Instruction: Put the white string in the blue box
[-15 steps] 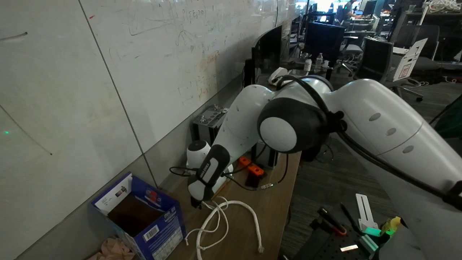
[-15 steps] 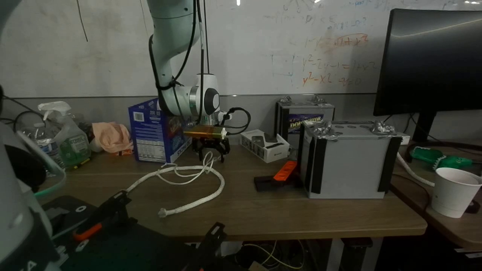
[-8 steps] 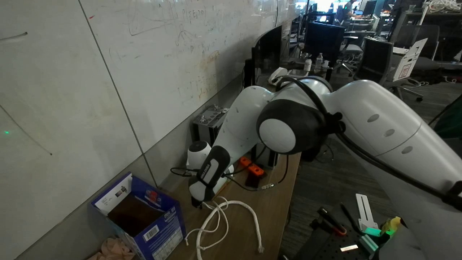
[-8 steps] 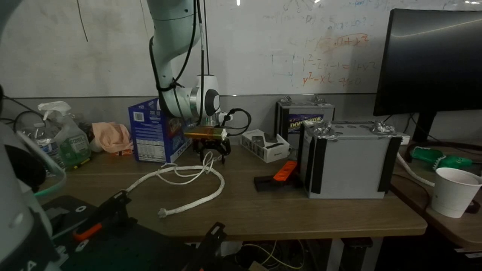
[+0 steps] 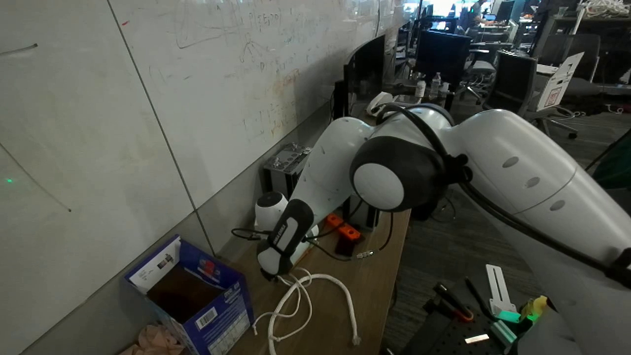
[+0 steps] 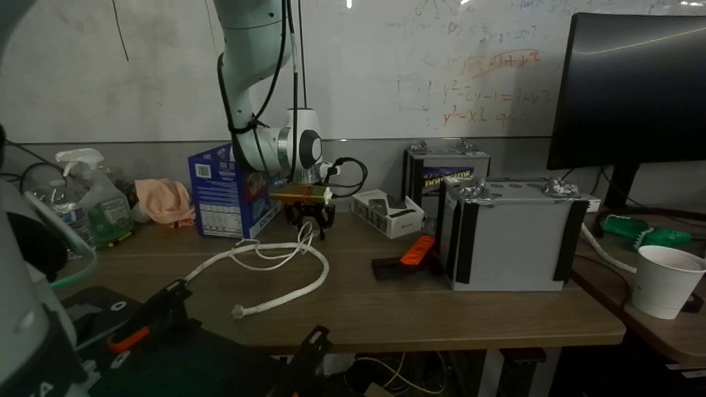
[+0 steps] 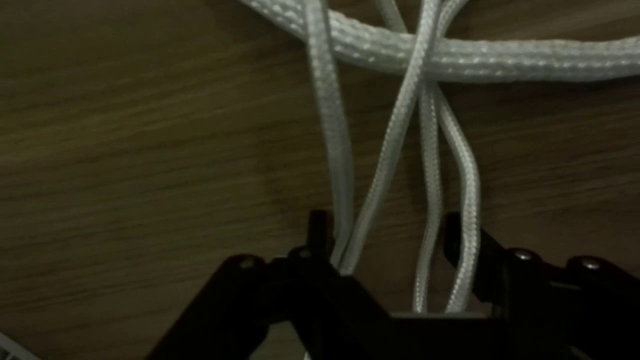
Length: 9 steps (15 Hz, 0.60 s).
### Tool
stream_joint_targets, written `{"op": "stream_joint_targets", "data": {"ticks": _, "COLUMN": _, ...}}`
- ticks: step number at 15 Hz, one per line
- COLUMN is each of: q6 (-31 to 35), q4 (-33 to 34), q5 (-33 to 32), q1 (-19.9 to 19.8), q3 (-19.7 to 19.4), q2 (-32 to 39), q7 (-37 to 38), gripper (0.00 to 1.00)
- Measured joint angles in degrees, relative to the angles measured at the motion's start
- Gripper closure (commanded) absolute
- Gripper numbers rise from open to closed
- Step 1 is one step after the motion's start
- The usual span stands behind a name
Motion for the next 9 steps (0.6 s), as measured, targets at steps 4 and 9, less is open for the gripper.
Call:
{"op": "stream_joint_targets", "data": {"ticks": 4, "q6": 0.0, "q4": 0.0, "q5": 0.0, "q1": 0.5, "q3": 0.0, "q2": -0.4, "q7": 0.5, "gripper": 0.98}}
{"op": "stream_joint_targets", "data": {"ticks": 9, "q6": -0.5, "q4": 0.2, "q5": 0.0, "q1": 1.3, "q3": 0.0, "q2": -0.4, "q7": 1.7, "gripper": 0.98}}
